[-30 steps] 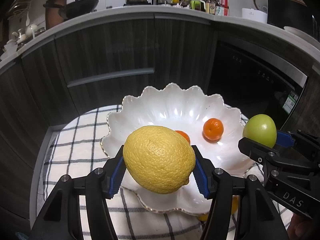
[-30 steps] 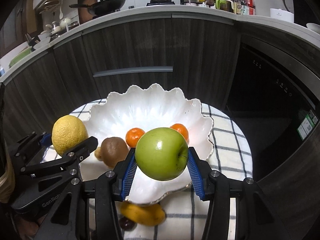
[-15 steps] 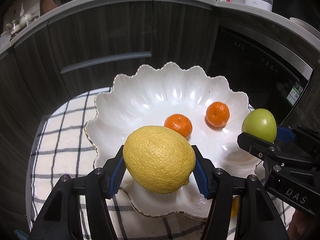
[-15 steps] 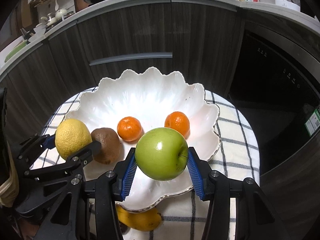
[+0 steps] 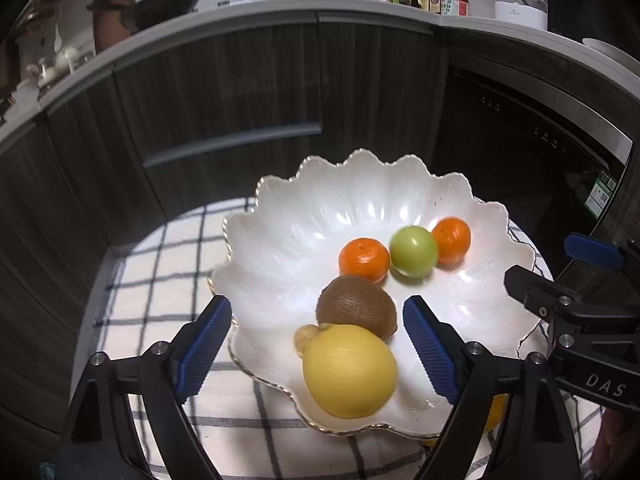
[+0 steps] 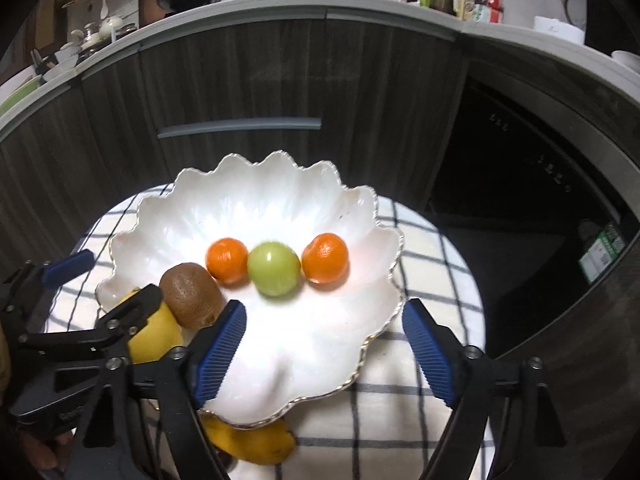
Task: Organize fruits
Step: 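Open both tools to drop the lemon and apple into the bowl, then withdraw both tools from the bowl toward the cherries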
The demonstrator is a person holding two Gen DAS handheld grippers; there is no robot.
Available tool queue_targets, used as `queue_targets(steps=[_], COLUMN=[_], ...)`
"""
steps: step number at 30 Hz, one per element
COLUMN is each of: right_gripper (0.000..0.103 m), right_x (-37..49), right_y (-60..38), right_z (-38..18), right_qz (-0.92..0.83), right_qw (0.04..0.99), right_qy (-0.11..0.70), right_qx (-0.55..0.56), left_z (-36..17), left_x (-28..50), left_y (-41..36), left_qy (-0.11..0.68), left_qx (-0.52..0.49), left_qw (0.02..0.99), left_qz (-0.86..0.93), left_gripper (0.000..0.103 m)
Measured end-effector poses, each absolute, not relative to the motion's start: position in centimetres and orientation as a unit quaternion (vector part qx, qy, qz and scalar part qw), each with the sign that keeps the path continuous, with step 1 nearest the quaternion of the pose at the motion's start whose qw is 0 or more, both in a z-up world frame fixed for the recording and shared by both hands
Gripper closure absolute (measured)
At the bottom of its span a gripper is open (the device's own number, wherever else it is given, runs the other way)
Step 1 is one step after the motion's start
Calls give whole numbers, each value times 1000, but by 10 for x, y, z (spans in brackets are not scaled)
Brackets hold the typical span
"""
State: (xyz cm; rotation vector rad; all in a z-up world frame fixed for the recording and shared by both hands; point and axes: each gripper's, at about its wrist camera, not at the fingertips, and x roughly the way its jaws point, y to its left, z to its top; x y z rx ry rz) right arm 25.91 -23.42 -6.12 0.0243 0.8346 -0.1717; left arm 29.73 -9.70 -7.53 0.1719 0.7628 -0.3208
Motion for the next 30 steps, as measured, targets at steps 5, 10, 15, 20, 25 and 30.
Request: queue_targets(steps=[5, 10, 15, 20, 25, 30], right_gripper=[20, 20, 20, 20, 20, 20], right_x=[249, 235, 224, 212, 200, 185], right_y=[-236, -236, -233, -233, -233, -232], right_z=[-54, -46, -42, -38, -36, -38], right_qz=[-89, -91, -88, -88, -88, -89], right_qw=[913, 915, 917, 917, 918, 917], right_qy=[398, 391, 388, 387, 386, 388], right_qx=[21, 28, 26, 29, 34, 40], left_z=[-67, -58, -53, -49, -47, -49], left_x=[289, 274, 259, 244, 230, 215], left_y=[-94, -90, -86, -84, -81, -80], left_qy=[359, 351, 346, 342, 340, 342], left_qx=[85, 79, 80, 82, 86, 89], left_qw=[918, 922, 924, 926, 927, 927], left_qz=[-145, -140, -138, -135, -131, -128], left_gripper=[7, 6, 5, 4, 4, 4])
